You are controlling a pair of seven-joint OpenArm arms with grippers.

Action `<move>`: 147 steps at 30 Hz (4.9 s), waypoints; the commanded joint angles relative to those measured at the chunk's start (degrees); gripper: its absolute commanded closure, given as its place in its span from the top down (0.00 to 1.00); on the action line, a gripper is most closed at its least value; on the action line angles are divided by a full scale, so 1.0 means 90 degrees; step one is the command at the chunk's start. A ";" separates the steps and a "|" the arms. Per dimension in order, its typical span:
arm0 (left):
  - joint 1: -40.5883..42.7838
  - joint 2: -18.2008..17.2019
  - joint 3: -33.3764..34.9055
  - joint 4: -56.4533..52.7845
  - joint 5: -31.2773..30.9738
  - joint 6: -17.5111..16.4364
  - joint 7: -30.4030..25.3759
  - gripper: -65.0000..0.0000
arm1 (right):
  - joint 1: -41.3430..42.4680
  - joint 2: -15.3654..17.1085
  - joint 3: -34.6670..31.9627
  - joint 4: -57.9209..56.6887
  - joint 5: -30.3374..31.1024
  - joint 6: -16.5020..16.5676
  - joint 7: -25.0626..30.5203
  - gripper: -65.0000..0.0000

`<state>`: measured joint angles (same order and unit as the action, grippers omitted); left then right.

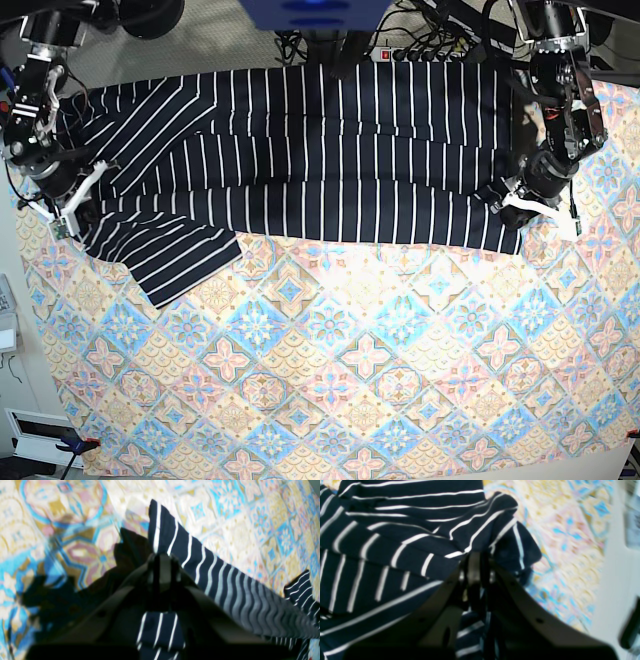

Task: Fold the T-shirt properly
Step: 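Drag the pinched shirt edges with both grippers toward the robot base, then fold the hanging sleeve flap inward with the right gripper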

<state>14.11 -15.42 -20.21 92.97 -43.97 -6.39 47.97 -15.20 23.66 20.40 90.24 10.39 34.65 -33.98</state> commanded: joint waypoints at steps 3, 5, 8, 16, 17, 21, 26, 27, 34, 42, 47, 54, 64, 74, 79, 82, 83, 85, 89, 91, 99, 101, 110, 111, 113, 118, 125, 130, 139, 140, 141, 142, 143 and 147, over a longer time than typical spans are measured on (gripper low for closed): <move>0.0215 -0.0216 -0.0065 0.0264 -0.0053 -0.0027 -0.0050 0.00 | -0.0250 0.0131 0.0229 0.0382 0.0091 -0.0036 0.0117 0.03; 0.0342 -0.0216 -0.0065 0.0361 -0.0053 -0.0027 -0.0050 0.00 | -0.0435 0.0131 0.0317 0.0479 0.0354 -0.0036 0.0117 0.03; 0.0586 -0.0274 -0.0065 0.0566 -0.0053 -0.0027 -0.0040 0.00 | -0.0748 0.0131 0.0463 0.0567 0.0794 -0.0036 0.0117 0.03; 0.1182 -0.0304 -0.0055 0.0684 -0.0053 -0.0037 -0.0030 0.00 | -0.1178 0.0131 0.0473 0.0567 0.0813 -0.0036 0.0127 0.03; 0.1270 -0.0304 -0.0055 0.0684 -0.0053 -0.0037 -0.0030 0.00 | -0.1236 0.0131 0.0473 0.0567 0.0813 -0.0036 0.0127 0.03; 0.1543 -0.0304 -0.0026 0.0684 -0.0053 -0.0037 -0.0030 0.00 | -0.1334 0.0131 0.0444 0.0557 0.0804 -0.0036 0.0127 0.02; 0.1749 -0.0304 -0.0006 0.0684 -0.0014 -0.0037 -0.0021 0.00 | -0.1383 0.0121 0.0424 0.0499 0.0794 -0.0036 0.0127 0.02; 0.1749 -0.0304 -0.0006 0.0674 0.0006 -0.0037 -0.0021 0.00 | -0.1383 0.0121 0.0424 0.0499 0.0794 -0.0036 0.0117 0.02; 0.1710 -0.0304 0.0003 0.0234 0.0025 -0.0037 -0.0021 0.00 | -0.1373 0.0121 0.0248 0.0274 0.0784 -0.0036 0.0127 0.03; 0.1700 -0.0304 -0.0006 -0.0127 0.0025 -0.0017 -0.0011 0.21 | -0.1324 -0.0270 0.0619 0.0294 -0.0368 -0.0056 0.0137 0.05; 0.1631 -0.0294 -0.0006 -0.0127 0.0025 -0.0017 -0.0021 0.24 | -0.1109 -0.0993 0.1284 0.0294 -0.1013 -0.0056 0.0137 0.20; 0.1534 -0.0274 -0.0006 -0.0127 0.0025 -0.0017 -0.0021 0.24 | -0.0797 -0.1090 0.1616 0.0479 -0.1101 -0.0056 0.0176 0.36; 0.1514 -0.0265 0.0003 -0.0127 0.0016 -0.0017 -0.0021 0.24 | 0.0141 -0.0680 0.0063 0.0655 -0.1140 -0.0056 0.0088 0.36; 0.1514 -0.0265 0.0003 -0.0127 -0.0023 -0.0017 -0.0011 0.25 | 0.1626 -0.0250 -0.1403 -0.1172 -0.1140 -0.0056 -0.0108 0.39; 0.1514 -0.0265 0.0003 -0.0127 -0.0023 -0.0017 -0.0011 0.25 | 0.2046 -0.0202 -0.1823 -0.1787 -0.1140 -0.0056 -0.0098 0.48; 0.1514 -0.0265 0.0003 -0.0127 -0.0033 -0.0017 -0.0011 0.25 | 0.2270 -0.0202 -0.1979 -0.2236 -0.1140 -0.0056 0.0088 0.48; 0.1514 -0.0265 0.0003 -0.0127 -0.0033 -0.0017 -0.0011 0.25 | 0.2319 -0.0202 -0.2038 -0.2383 -0.1140 -0.0056 0.0185 0.48; 0.1514 -0.0265 0.0003 -0.0127 -0.0033 -0.0017 -0.0011 0.25 | 0.2427 -0.0202 -0.2145 -0.2647 -0.1140 -0.0056 0.0283 0.48; 0.1524 -0.0265 -0.0006 -0.0127 -0.0033 -0.0017 -0.0011 0.25 | 0.2563 -0.0202 -0.2223 -0.3242 -0.1140 -0.0056 0.0478 0.48; 0.1524 -0.0265 -0.0006 -0.0127 -0.0033 -0.0017 -0.0011 0.25 | 0.2563 -0.0202 -0.2223 -0.3574 -0.1140 -0.0056 0.0723 0.48; 0.1524 -0.0265 -0.0006 -0.0127 -0.0033 -0.0017 -0.0011 0.25 | 0.2710 -0.0202 -0.2213 -0.4073 -0.1140 -0.0046 0.0947 0.48; 0.1524 -0.0265 -0.0006 -0.0127 -0.0033 -0.0017 -0.0011 0.25 | 0.2720 -0.0202 -0.2174 -0.4063 -0.1140 -0.0046 0.0957 0.48; 0.1524 -0.0265 -0.0006 -0.0117 -0.0033 -0.0027 -0.0011 0.25 | 0.2720 -0.0123 -0.1842 -0.3565 -0.1130 -0.0046 0.0986 0.48; 0.1524 -0.0265 -0.0006 -0.0117 -0.0033 -0.0027 -0.0011 0.25 | 0.2720 -0.0114 -0.1832 -0.3565 -0.1130 -0.0046 0.1006 0.48; 0.1524 -0.0265 -0.0006 -0.0117 -0.0033 -0.0027 -0.0011 0.25 | 0.2720 -0.0104 -0.1832 -0.3565 -0.1130 -0.0046 0.1025 0.48; 0.1524 -0.0265 -0.0006 -0.0117 -0.0033 -0.0027 -0.0011 0.25 | 0.2729 0.0043 -0.1862 -0.3623 -0.1130 -0.0046 0.1025 0.48; 0.1514 -0.0265 -0.0006 -0.0117 -0.0033 -0.0027 -0.0011 0.25 | 0.3022 0.0062 -0.1911 -0.4835 -0.1130 -0.0046 0.1367 0.48; 0.1524 -0.0265 -0.0006 -0.0117 -0.0033 -0.0027 -0.0011 0.25 | 0.3013 0.0062 -0.2321 -0.4932 -0.1130 0.0257 0.1416 0.47; 0.1524 -0.0265 -0.0006 -0.0117 -0.0033 -0.0027 -0.0011 0.25 | 0.2925 0.0033 -0.2331 -0.4903 -0.1121 0.0594 0.1406 0.06; 0.1524 -0.0265 -0.0006 -0.0117 -0.0033 -0.0027 -0.0011 0.25 | 0.2915 0.0033 -0.2331 -0.4815 -0.1121 0.0594 0.1406 0.04; 0.1524 -0.0265 -0.0006 -0.0117 -0.0033 -0.0027 -0.0011 0.25 | 0.2905 0.0043 -0.2331 -0.4698 -0.1111 0.0594 0.1397 0.03; 0.1524 -0.0265 -0.0006 -0.0117 -0.0033 -0.0027 -0.0011 0.25 | 0.2788 0.0062 -0.2282 -0.4542 -0.1111 0.0594 0.1387 0.03; 0.1524 -0.0265 -0.0006 -0.0117 -0.0033 -0.0027 -0.0011 0.25 | 0.2641 0.0062 -0.2174 -0.4297 -0.1111 0.0594 0.1358 0.03; 0.1514 -0.0265 -0.0006 -0.0117 -0.0033 -0.0027 -0.0011 0.25 | 0.1938 0.0033 -0.1324 -0.2744 -0.1111 0.0594 0.0625 0.03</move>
<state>27.66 -17.04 -19.86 91.05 -43.75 -6.26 48.47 1.10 22.41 7.75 64.42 0.03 40.53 -29.65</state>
